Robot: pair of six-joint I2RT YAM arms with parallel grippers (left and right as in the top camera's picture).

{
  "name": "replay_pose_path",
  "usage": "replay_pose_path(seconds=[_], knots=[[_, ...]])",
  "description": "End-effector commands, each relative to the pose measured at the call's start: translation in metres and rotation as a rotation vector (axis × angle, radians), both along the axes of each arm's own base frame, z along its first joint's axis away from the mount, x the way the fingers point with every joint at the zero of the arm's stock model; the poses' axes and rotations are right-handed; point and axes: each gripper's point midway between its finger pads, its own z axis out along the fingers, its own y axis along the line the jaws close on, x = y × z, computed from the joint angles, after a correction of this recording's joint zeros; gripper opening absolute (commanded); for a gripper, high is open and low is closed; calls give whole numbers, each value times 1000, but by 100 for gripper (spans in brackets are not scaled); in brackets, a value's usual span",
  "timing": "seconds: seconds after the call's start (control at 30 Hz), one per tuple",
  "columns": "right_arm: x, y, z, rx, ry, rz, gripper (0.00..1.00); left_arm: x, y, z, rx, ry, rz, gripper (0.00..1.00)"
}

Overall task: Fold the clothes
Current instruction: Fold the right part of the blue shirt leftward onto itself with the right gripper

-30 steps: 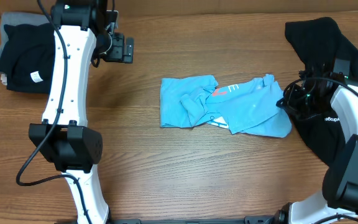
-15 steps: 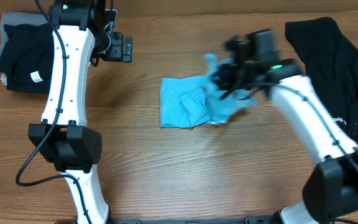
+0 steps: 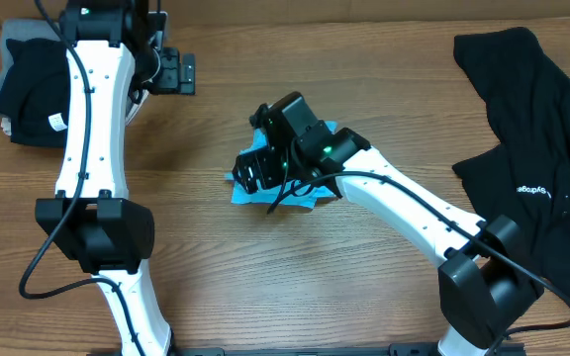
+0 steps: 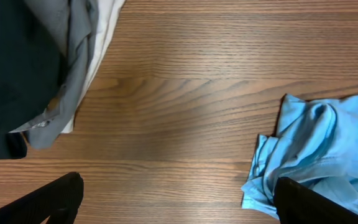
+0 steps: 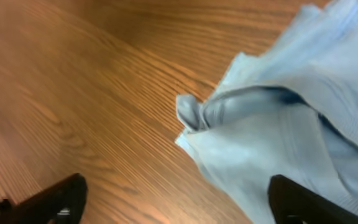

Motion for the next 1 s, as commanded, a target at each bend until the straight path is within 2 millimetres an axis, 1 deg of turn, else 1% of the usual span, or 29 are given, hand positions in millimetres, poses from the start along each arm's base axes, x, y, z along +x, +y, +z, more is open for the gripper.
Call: replay_pose_path(seconds=[0.0,0.07,0.13,0.17,0.23,0.27,0.3,0.37,0.53,0.73,0.9,0.97], knots=[[24,-11,51,46,-86,-58,99,4,5,1,16,-12,-11,100],[35,-33,66,21,-97,-100,99,4,5,1,16,-12,-11,100],[45,-58,67,-29,-87,-162,97,4,5,1,15,-12,-11,100],[48,-70,63,-52,-73,-188,93,4,5,1,14,-12,-11,100],[49,-89,51,-89,-27,-225,79,5,5,2,13,-13,-12,100],[48,-96,45,-102,-4,-236,71,5,5,2,13,-16,-12,100],[47,-101,38,-115,19,-246,66,5,5,2,12,-17,-12,100],[43,-106,27,-130,51,-248,63,7,5,2,12,-22,-12,100],[39,-104,6,-158,75,-238,62,9,4,3,8,-32,-13,100],[40,-115,-31,-251,114,-259,61,9,1,3,-8,-31,-19,100],[47,-123,-43,-305,98,-284,60,9,1,3,-8,-31,-19,100],[51,-124,-48,-317,88,-291,56,9,1,3,-8,-31,-19,100]])
